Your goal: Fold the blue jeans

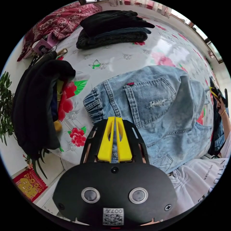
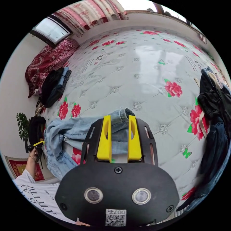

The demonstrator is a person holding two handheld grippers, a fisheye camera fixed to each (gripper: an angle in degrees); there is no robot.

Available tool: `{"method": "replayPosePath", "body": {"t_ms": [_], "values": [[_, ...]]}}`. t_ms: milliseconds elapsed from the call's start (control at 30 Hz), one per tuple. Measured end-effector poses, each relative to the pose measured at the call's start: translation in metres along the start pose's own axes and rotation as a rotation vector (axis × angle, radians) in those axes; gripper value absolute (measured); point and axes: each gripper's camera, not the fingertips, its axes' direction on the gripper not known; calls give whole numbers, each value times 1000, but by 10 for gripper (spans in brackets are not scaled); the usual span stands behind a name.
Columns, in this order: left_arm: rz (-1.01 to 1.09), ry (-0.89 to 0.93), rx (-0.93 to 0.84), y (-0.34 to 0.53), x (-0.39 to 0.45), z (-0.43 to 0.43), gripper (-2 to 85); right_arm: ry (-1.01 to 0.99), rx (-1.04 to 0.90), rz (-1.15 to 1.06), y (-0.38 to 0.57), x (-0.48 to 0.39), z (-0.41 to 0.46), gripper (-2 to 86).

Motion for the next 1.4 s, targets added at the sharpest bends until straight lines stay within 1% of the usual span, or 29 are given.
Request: {"method": "replayPosePath", "body": {"t_ms": [67,100,133,167,200,267,333,367,433,500,567,667,700,733,800,900,933,967,1033,1100,1167,1200,1267,1300,1333,1400], "values": [[-10,-5,-58,-14,-4,28,-9,-17,-101,16,-17,3,28,14],[-12,0,-83,-19,-5,44,-9,-24,-101,11,-21,2,27,11],[-15,1,-91,-20,-6,56,-9,-69,-37,-19,-28,0,10,6],[-17,1,-89,-20,-6,60,-9,-129,77,-55,-31,-1,-25,3],[-19,0,-85,-19,-6,66,-9,-149,137,-73,-30,-1,-45,2],[-11,-8,-74,-16,-5,71,-10,-170,391,-157,-8,2,-139,0],[13,12,-50,-10,0,77,-10,-151,487,-235,21,10,-191,-1],[18,18,-46,-9,2,79,-10,-113,468,-266,37,18,-204,-1],[31,19,-42,-10,8,84,-9,-13,400,-240,57,37,-194,0],[73,-18,-64,-16,20,90,-10,12,300,-142,68,69,-160,1],[100,-50,-88,-21,28,92,-10,-15,185,64,77,117,-107,4],[142,-81,-100,-26,37,87,-10,-26,145,231,86,155,-61,17],[151,-83,-102,-26,38,82,-9,-23,131,247,86,158,-54,20],[161,-87,-89,-23,39,74,-9,-15,99,249,85,160,-43,25],[171,-101,-51,-19,37,57,-8,6,89,184,81,150,-36,33],[173,-106,1,-20,29,41,-4,45,93,-16,71,109,-30,49],[169,-108,8,-22,27,41,-3,44,70,-114,67,87,-21,58],[166,-113,15,-28,23,44,4,50,36,-216,65,64,-8,67],[173,-130,-4,-43,21,56,24,94,-42,-350,65,32,20,76],[198,-161,-38,-66,18,75,58,197,-135,-422,67,12,51,80],[209,-168,-58,-82,15,85,73,345,-159,-386,69,12,73,79],[229,-157,-72,-91,14,90,81,349,-148,-358,69,16,72,78],[267,-166,-85,-104,16,99,89,264,-146,-204,66,40,71,71],[301,-186,-109,-111,19,108,94,236,-163,-167,66,47,73,68],[334,-197,-141,-117,23,120,89,195,-212,-113,66,58,81,57],[382,-204,-193,-122,31,140,67,163,-295,-88,67,66,97,35]]}}
